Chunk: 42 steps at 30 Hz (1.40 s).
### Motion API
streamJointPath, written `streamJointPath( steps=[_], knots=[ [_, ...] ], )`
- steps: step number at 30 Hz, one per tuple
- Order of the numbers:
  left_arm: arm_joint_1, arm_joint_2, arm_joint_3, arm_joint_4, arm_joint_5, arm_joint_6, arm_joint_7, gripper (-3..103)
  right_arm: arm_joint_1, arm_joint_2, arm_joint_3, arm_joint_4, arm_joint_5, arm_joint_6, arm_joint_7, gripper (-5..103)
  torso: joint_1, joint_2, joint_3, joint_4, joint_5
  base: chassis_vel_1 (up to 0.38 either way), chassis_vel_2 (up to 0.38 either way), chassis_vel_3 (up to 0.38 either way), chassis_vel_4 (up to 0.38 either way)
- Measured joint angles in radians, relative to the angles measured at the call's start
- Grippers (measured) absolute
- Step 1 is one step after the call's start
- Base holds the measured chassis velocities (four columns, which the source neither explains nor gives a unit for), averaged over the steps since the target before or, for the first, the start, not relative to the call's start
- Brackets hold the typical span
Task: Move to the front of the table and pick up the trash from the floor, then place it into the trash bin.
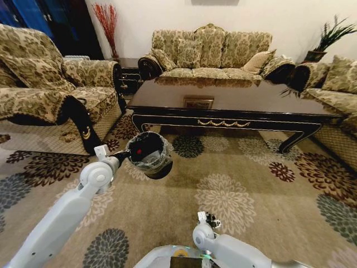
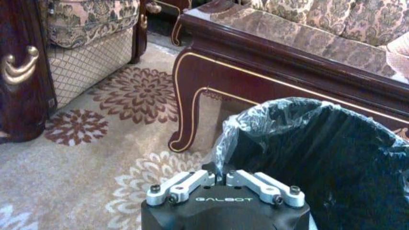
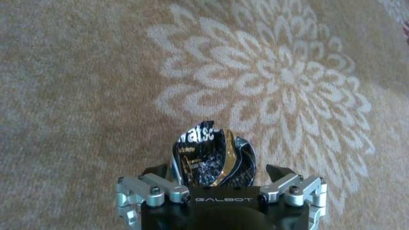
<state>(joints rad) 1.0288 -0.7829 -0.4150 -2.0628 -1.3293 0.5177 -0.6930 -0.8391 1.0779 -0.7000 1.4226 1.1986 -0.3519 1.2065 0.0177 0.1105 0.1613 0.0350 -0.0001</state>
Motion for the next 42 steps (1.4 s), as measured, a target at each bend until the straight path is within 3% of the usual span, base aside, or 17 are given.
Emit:
streamJointPath(
  steps=[2,7,9,14,16,19,26,31,34,35,36,37,39,41,42],
  knots=[
    [0.0,0.001,0.0,0.0,0.0,0.0,0.0,3,0.0,0.004,0.002,-0.006,-0.007,0.002,-0.004,102,0.0,0.0,0.0,0.0,0.0001,0.0,0.0,0.0,0.0],
    [0.006,0.006,0.0,-0.006,0.0,0.0,0.001,3,0.0,0.007,0.01,-0.018,-0.029,0.007,-0.013,83,0.0,0.0,0.0,0.0001,0.0001,0.0,0.0,0.0,0.0],
    [0.007,0.006,0.0,-0.008,0.0,0.0,0.001,3,0.0,0.005,0.011,-0.017,-0.031,0.008,-0.014,83,0.0,0.0,0.0,0.0001,0.0002,0.0,0.0,0.0,0.0],
    [0.013,0.005,-0.001,-0.013,0.002,0.0,0.001,3,-0.007,-0.005,0.011,-0.01,-0.032,0.008,-0.013,63,0.0,0.0,0.0,-0.0001,0.0003,0.0,0.0,0.0,0.0],
    [0.013,0.004,-0.001,-0.014,0.003,0.0,0.001,3,-0.008,-0.005,0.012,-0.008,-0.032,0.008,-0.012,63,0.0,0.0,0.0,-0.0001,0.0,0.0,0.0,0.0,0.0],
    [0.015,0.003,-0.001,-0.015,0.005,0.0,0.001,3,-0.008,-0.014,0.014,0.004,-0.042,0.014,-0.011,55,0.0,0.0,0.0,0.0,0.0003,0.0,0.0,0.0,0.0],
    [0.026,-0.001,0.008,-0.016,0.014,0.0,0.001,3,0.016,-0.036,0.086,0.07,-0.123,0.067,-0.069,55,0.0,0.0,0.0,-0.0002,0.0003,0.0,0.0,0.0,0.0],
    [0.034,-0.01,0.029,-0.011,0.022,0.001,0.001,3,0.129,-0.062,0.173,0.169,-0.16,0.141,-0.157,55,0.0,0.0,0.0,0.0002,0.0,0.0,0.0,0.0,0.0],
    [0.041,-0.023,0.048,0.0,0.027,0.002,0.0,3,0.238,-0.082,0.225,0.211,-0.2,0.269,-0.317,55,0.0,0.0,0.0,0.0,-0.0001,0.0,0.0,0.0,0.0],
    [0.041,-0.023,0.048,0.0,0.027,0.002,0.0,3,0.238,-0.082,0.225,0.211,-0.2,0.269,-0.317,55,0.0,0.0,0.0,0.0,-0.0001,0.0,0.0,0.0,0.0],
    [0.041,-0.031,0.056,0.008,0.029,0.002,-0.003,3,0.283,-0.084,0.241,0.214,-0.207,0.343,-0.403,55,0.0,0.0,0.0,0.0,0.0,0.0,0.0,0.0,0.0],
    [0.041,-0.031,0.056,0.008,0.029,0.002,-0.003,3,0.283,-0.084,0.241,0.214,-0.207,0.343,-0.403,55,0.0,0.0,0.0,0.0,0.0,0.0,0.0,0.0,0.0],
    [0.038,-0.039,0.067,0.018,0.029,0.002,-0.006,3,0.356,-0.076,0.252,0.218,-0.184,0.436,-0.519,55,0.0,0.0,0.0,0.0,-0.0001,0.0,0.0,0.0,0.0],
    [0.037,-0.039,0.069,0.021,0.029,0.002,-0.006,3,0.369,-0.073,0.253,0.218,-0.179,0.452,-0.539,55,0.0,0.0,0.0,0.0,-0.0001,0.0,0.0,0.0,0.0],
    [0.033,-0.04,0.073,0.027,0.029,0.003,-0.007,3,0.405,-0.065,0.25,0.214,-0.171,0.497,-0.598,55,0.0,0.0,0.0,0.0,0.0,0.0,0.0,0.0,0.0]
  ],
)
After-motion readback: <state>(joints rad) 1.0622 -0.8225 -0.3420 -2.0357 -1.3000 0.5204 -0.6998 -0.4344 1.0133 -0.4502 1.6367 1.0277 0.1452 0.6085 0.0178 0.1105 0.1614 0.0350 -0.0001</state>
